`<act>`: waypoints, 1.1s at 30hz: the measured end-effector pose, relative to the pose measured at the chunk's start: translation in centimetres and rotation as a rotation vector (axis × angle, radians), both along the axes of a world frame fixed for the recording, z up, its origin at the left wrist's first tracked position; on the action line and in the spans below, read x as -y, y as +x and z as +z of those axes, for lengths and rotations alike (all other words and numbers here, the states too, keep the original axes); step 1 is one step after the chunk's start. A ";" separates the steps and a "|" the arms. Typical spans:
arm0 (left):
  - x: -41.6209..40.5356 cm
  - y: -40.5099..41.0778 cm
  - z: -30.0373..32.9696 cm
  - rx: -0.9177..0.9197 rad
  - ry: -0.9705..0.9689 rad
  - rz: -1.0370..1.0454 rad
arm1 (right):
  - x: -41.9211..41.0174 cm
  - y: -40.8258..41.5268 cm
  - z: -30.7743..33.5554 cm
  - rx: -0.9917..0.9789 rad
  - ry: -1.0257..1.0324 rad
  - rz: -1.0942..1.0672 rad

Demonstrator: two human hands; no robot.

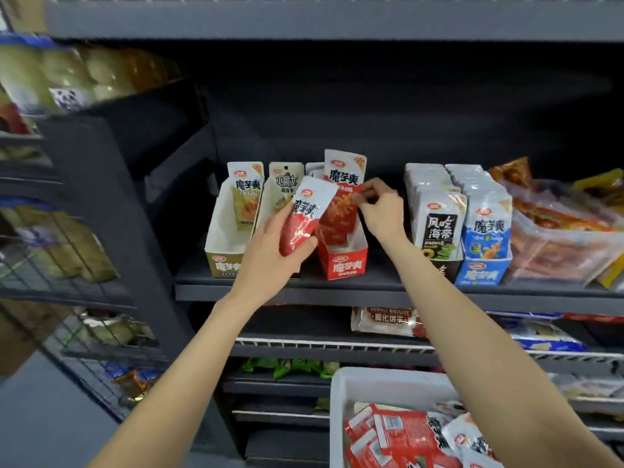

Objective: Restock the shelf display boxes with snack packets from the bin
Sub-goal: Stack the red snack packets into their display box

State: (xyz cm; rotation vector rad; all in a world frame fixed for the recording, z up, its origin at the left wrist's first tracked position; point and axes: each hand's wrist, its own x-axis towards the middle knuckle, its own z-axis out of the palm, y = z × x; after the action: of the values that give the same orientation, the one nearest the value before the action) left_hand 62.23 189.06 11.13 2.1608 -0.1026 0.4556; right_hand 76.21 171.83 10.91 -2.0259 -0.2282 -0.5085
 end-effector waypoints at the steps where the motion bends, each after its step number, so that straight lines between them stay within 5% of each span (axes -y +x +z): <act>1: -0.2 0.3 0.2 -0.010 -0.002 -0.020 | -0.1 0.3 -0.2 -0.011 -0.012 -0.008; 7: 0.1 2.5 1.2 -0.040 -0.270 -0.087 | -1.1 0.6 -1.1 -0.025 -0.213 -0.073; 14: 0.5 3.9 1.6 -0.027 -0.356 -0.100 | -0.9 -0.5 -1.4 0.040 -0.437 -0.096; 19: 1.8 6.0 1.9 0.039 -0.325 -0.007 | 0.7 -2.3 -1.7 0.077 -0.467 -0.159; 24: 6.0 8.9 2.0 -0.026 -0.515 -0.026 | 1.5 -3.2 -2.1 0.087 -0.405 -0.154; 33: 5.1 10.2 -0.2 0.206 -0.040 0.214 | 2.7 -3.5 -2.2 -0.004 -0.207 0.073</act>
State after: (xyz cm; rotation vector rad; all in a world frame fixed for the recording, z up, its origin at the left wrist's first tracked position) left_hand 72.46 184.01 10.95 2.0896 0.0240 0.7971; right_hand 72.68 169.15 8.75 -2.2096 -0.3639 -0.4503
